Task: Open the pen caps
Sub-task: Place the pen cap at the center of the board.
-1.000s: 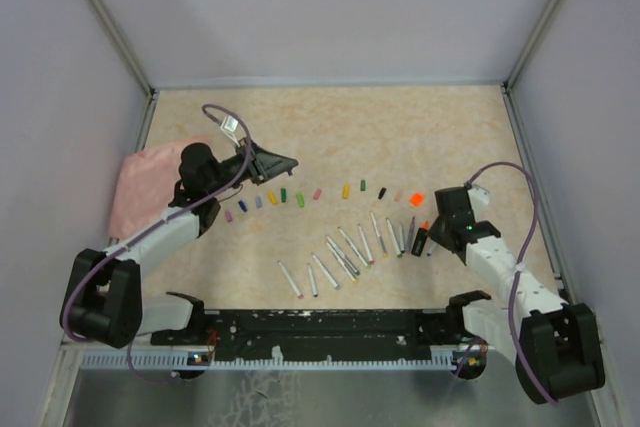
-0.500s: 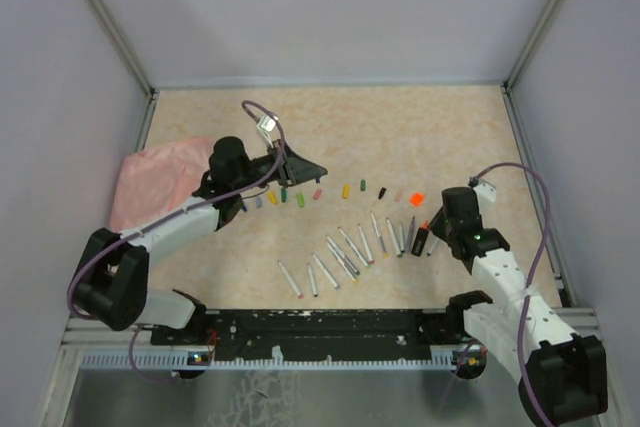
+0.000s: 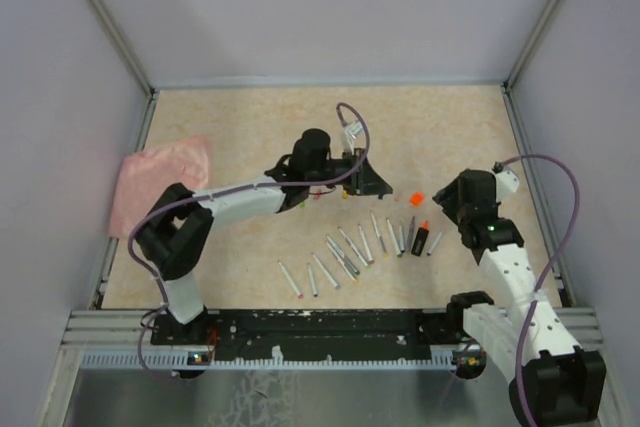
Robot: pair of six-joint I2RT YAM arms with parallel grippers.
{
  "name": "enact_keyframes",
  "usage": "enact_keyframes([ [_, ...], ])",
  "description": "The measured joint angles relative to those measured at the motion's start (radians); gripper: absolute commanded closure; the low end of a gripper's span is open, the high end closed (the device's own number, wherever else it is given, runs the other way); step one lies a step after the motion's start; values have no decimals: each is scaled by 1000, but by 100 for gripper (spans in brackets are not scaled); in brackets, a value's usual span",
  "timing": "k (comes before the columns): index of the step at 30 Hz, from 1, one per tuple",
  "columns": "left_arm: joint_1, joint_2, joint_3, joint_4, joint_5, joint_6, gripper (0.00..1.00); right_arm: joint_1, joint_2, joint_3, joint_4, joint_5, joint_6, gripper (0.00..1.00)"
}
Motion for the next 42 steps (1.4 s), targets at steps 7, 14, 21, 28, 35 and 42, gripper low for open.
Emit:
enact_keyframes([
  [7, -103, 230, 268, -124, -82, 83, 100, -2, -50, 92, -119, 122, 158, 34],
  [14, -185, 430, 505, -248, -228, 141, 100, -1, -87, 170, -324, 298, 373, 33],
  [21, -236, 572, 697, -347, -381, 198, 99, 7, -116, 172, -448, 388, 486, 32],
  [28, -269, 689, 872, -446, -508, 243, 99, 19, -132, 172, -481, 420, 526, 32],
  [35, -287, 760, 957, -509, -586, 269, 96, 27, -143, 172, -504, 430, 554, 32],
  [42, -290, 807, 999, -545, -607, 275, 88, 32, -148, 171, -513, 437, 566, 32],
])
